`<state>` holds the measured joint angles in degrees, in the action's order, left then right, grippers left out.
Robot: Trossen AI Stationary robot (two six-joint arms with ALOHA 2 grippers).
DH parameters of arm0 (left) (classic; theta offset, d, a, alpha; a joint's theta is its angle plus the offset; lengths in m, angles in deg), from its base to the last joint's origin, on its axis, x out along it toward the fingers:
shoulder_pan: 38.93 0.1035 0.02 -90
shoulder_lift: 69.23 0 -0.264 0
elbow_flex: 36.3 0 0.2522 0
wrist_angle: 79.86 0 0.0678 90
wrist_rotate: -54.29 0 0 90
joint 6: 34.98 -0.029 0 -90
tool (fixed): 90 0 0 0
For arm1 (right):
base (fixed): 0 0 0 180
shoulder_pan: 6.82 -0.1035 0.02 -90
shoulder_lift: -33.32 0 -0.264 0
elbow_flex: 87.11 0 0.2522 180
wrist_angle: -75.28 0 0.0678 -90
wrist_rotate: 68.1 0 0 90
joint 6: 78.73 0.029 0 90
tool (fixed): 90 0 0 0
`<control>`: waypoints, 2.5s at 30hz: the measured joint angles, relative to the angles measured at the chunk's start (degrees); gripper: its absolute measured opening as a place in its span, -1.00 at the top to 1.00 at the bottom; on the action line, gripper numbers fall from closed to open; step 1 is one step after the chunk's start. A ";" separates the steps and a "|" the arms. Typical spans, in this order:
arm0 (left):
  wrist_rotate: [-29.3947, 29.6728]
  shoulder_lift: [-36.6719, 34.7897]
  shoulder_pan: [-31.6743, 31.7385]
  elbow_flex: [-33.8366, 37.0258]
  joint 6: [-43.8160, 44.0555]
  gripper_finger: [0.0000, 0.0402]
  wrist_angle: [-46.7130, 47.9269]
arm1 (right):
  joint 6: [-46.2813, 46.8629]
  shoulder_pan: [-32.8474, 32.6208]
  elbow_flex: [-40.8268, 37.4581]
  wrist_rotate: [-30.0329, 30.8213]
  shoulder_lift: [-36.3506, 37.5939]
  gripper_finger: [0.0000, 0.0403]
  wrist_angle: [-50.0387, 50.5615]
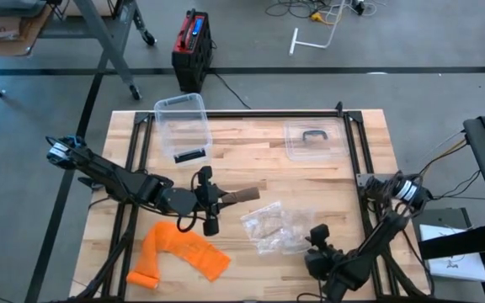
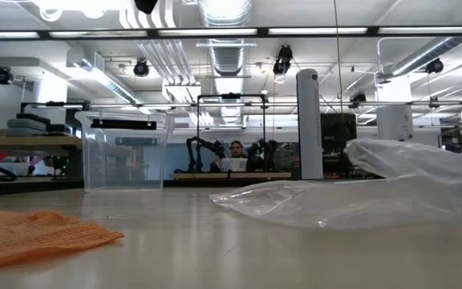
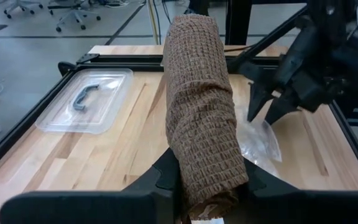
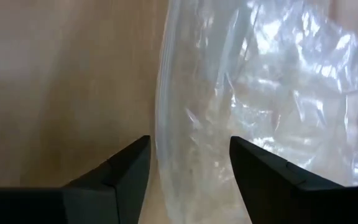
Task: Roll bandage
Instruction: Put the rolled brown bandage into the right transparent zip bag
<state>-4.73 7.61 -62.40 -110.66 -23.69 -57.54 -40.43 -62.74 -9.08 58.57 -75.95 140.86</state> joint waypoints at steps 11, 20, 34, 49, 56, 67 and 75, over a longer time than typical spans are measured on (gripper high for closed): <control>-0.02 0.00 -0.07 0.00 -0.28 0.71 0.01 | 6.77 0.89 3.01 5.23 -2.94 0.05 2.21; 1.85 0.00 -0.25 0.00 -0.92 0.73 -0.65 | 8.19 5.28 2.93 6.77 -1.55 0.70 4.26; -0.22 6.18 -0.97 -2.04 -8.13 0.73 -10.89 | 5.41 28.95 4.87 -3.19 26.68 0.98 2.75; 3.05 15.86 3.62 -10.68 -2.22 0.72 -2.05 | -9.57 35.07 5.79 -7.99 26.55 1.00 -11.33; 3.64 20.54 4.89 -18.09 4.91 0.72 17.49 | -10.19 35.71 10.65 -3.39 25.34 1.00 -4.47; 7.66 24.50 5.19 -23.15 9.25 0.71 26.23 | -11.62 35.97 13.99 -3.67 25.36 1.00 -2.50; 7.10 23.07 4.50 -23.24 9.38 0.72 25.59 | -1.25 39.23 13.81 -0.69 23.85 1.00 4.22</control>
<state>2.37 30.68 -57.89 -133.90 -14.31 -31.95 -41.67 -23.50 4.73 57.88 -52.10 145.08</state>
